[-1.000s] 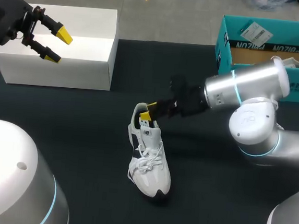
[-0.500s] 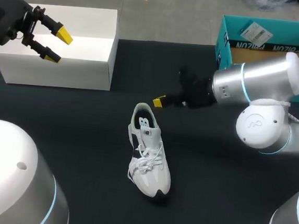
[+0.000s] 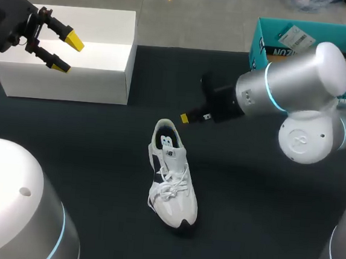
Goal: Take the shoe out of the shoebox, open the shoe tongue, remove and reinsert the insole, then place the shoe into the shoebox
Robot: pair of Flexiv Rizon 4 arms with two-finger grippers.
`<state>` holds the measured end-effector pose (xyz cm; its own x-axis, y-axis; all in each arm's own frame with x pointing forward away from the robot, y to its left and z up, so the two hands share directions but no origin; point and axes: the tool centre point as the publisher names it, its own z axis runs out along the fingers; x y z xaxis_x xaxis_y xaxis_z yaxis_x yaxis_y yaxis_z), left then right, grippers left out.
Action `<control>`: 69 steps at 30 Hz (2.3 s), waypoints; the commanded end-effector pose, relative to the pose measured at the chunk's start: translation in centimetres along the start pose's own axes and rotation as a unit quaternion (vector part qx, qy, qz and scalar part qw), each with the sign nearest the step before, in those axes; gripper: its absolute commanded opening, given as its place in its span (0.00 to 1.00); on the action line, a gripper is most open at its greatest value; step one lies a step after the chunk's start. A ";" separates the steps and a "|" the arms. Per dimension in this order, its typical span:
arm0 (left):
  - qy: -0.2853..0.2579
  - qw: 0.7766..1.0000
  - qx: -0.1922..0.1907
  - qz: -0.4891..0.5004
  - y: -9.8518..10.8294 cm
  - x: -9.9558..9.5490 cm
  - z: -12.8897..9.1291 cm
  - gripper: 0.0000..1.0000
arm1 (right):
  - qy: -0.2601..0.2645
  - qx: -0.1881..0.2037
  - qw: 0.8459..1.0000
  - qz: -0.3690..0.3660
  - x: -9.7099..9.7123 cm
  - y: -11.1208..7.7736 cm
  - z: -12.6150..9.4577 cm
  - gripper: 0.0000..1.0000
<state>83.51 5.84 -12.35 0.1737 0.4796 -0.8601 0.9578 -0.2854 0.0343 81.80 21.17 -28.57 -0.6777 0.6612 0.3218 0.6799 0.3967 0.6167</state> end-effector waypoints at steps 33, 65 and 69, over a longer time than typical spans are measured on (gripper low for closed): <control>0.001 1.000 0.001 0.000 0.0 0.0 -0.1 1.00 | -0.206 0.041 0.975 0.066 2.5 -2.3 6.4 0.00; 0.001 1.000 0.001 0.000 0.0 0.0 -0.1 1.00 | -0.219 0.147 0.964 0.025 -0.2 -6.1 10.9 0.00; 0.001 1.000 0.001 0.000 0.0 0.0 -0.1 1.00 | -0.218 0.153 0.963 0.029 -0.6 -6.5 11.1 0.00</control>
<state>83.51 5.84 -12.35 0.1736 0.4796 -0.8601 0.9578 -0.2854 0.0343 80.60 24.95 -40.05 -0.4970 0.8673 -0.0289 0.8080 0.4747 0.3489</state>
